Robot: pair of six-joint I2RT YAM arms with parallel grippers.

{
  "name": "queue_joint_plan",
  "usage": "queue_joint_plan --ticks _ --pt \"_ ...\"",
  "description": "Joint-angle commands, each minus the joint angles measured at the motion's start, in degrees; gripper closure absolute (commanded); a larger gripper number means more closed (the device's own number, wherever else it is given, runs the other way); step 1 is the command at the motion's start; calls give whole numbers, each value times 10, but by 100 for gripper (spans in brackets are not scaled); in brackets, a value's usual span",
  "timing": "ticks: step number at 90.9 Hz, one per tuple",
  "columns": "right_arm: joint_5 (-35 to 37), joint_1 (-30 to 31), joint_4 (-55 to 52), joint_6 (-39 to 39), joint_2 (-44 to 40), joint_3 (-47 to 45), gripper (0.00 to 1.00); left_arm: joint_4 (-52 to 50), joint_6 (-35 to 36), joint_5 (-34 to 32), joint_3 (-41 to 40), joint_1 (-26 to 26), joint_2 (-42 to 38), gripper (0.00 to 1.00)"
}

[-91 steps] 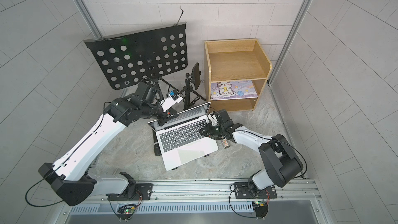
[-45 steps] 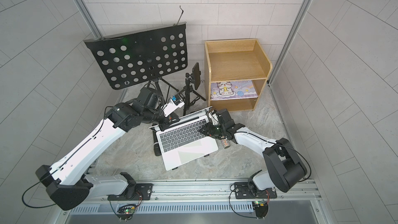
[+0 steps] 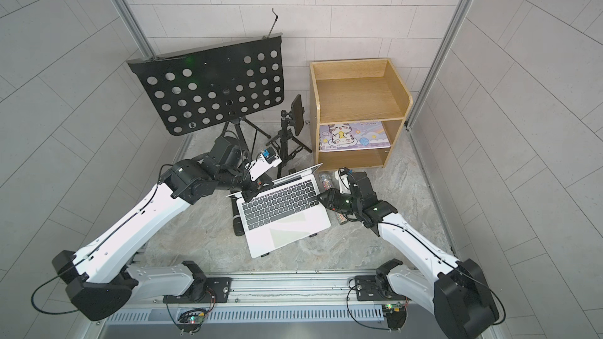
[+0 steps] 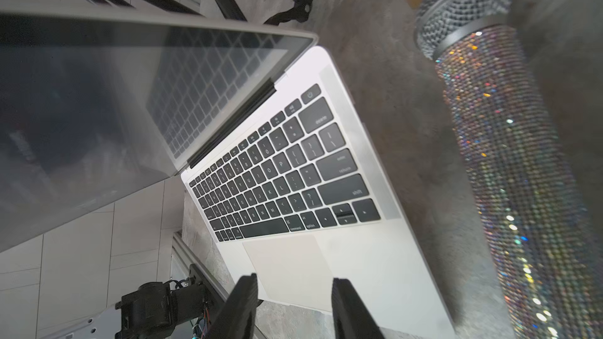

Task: Close the laptop lid and set it aside
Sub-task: Close the lid of the laptop.

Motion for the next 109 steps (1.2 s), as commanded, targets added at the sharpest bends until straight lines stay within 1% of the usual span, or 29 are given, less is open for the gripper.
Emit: queue_joint_plan --ticks 1,16,47,58,71,75,84,89,95,98,109 --pt "19 -12 -21 16 -20 -18 59 -59 -11 6 -33 -18 -5 81" --pt "19 -15 -33 21 -33 -19 59 -57 -18 -4 -52 -33 -22 81" --pt "13 -37 -36 41 -87 -16 59 -41 -44 -7 -96 -62 -41 80" --pt "4 -56 -49 51 -108 -12 58 -39 -49 -5 -104 -67 -42 79" --pt "-7 -94 -82 73 -139 0 57 -37 -57 5 -104 -69 -40 75" --pt "-19 -109 -88 87 -146 4 57 -36 -62 7 -103 -70 -40 70" --pt "-47 -134 -88 128 -153 12 57 -33 -88 3 -90 -69 -40 50" --pt "-57 -136 -88 144 -153 22 57 -29 -101 5 -83 -69 -42 42" --pt "-64 -136 -89 160 -153 27 57 -21 -116 6 -77 -68 -45 35" --pt "-65 -136 -93 167 -154 45 57 -17 -123 4 -75 -69 -48 33" --pt "-54 -137 -138 186 -169 73 55 -6 -151 1 -60 -68 -66 22"
